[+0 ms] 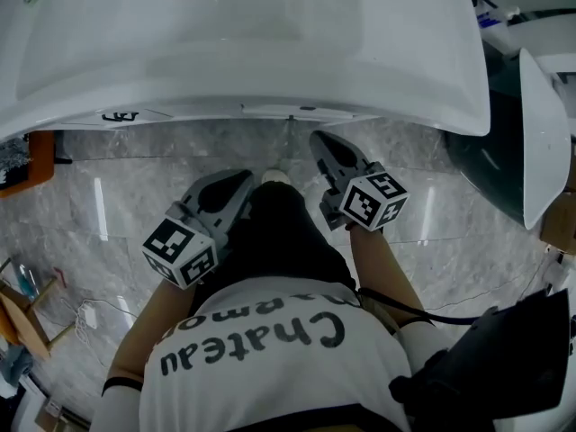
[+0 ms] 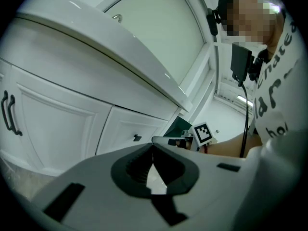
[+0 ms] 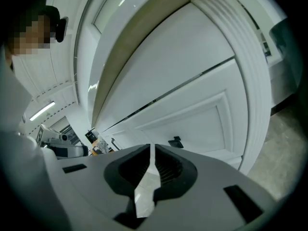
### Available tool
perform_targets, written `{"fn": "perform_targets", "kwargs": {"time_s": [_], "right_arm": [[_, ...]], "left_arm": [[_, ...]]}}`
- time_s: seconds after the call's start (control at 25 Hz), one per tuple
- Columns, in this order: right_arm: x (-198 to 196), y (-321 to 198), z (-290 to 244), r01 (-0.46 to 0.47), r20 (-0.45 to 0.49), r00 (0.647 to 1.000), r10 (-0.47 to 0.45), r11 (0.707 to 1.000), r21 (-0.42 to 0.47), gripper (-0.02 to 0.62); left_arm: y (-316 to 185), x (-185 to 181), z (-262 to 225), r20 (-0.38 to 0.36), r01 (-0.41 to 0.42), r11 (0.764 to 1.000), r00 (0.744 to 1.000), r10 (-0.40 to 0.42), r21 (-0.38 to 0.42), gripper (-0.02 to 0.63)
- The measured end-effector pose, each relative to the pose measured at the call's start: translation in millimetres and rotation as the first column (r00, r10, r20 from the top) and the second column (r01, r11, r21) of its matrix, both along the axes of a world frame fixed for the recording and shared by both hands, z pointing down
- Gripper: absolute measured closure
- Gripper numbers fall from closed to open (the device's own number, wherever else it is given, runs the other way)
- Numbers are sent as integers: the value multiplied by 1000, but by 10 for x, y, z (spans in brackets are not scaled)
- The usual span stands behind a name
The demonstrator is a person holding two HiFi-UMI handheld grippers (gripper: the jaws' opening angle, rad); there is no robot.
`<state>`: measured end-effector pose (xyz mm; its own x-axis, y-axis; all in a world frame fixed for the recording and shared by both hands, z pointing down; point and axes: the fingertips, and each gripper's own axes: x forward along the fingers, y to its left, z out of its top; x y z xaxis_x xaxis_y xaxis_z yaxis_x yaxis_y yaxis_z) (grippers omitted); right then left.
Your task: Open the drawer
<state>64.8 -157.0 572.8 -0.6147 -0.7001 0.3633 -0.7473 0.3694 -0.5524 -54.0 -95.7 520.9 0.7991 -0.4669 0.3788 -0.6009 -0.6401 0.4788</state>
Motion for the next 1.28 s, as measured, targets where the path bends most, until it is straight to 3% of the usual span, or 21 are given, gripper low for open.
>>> {"fn": "perform_targets", "kwargs": {"time_s": [0.04, 0.08, 0.12, 0.4, 0.8, 1.12, 1.2, 1.28], "right_arm": [[-13, -47, 25, 2, 8, 1000, -2, 1000, 1, 544], [-29, -89, 58, 1, 17, 1000, -1, 1000, -4, 436], [-42, -126, 97, 0, 20, 1000, 0, 1000, -12, 405], [7, -314, 377, -56, -62, 997, 53, 997, -54, 399], [26, -423, 549, -100, -184, 980, 74, 985, -139, 387], [-76, -598, 635, -174, -295, 949, 114, 967, -184, 385], [-65, -633, 668, -195, -322, 939, 122, 959, -205, 388], [-19, -637, 693, -223, -337, 931, 139, 948, -227, 434]], "left_arm": [[-2, -11, 30, 6, 1, 1000, 1000, -1, -4, 597], [-3, -24, 55, 14, 0, 1000, 1000, 0, -6, 597], [-10, -40, 72, 22, 2, 1000, 1000, -2, -7, 597], [-160, -181, 26, 35, 76, 997, 997, -75, -23, 597], [-209, -233, -223, 70, 93, 995, 993, -90, -43, 597], [-245, -605, -538, 132, 175, 983, 977, -167, -59, 597], [-244, -663, -566, 137, 195, 978, 973, -184, -73, 597], [-247, -696, -604, 137, 210, 974, 971, -197, -88, 597]]}}
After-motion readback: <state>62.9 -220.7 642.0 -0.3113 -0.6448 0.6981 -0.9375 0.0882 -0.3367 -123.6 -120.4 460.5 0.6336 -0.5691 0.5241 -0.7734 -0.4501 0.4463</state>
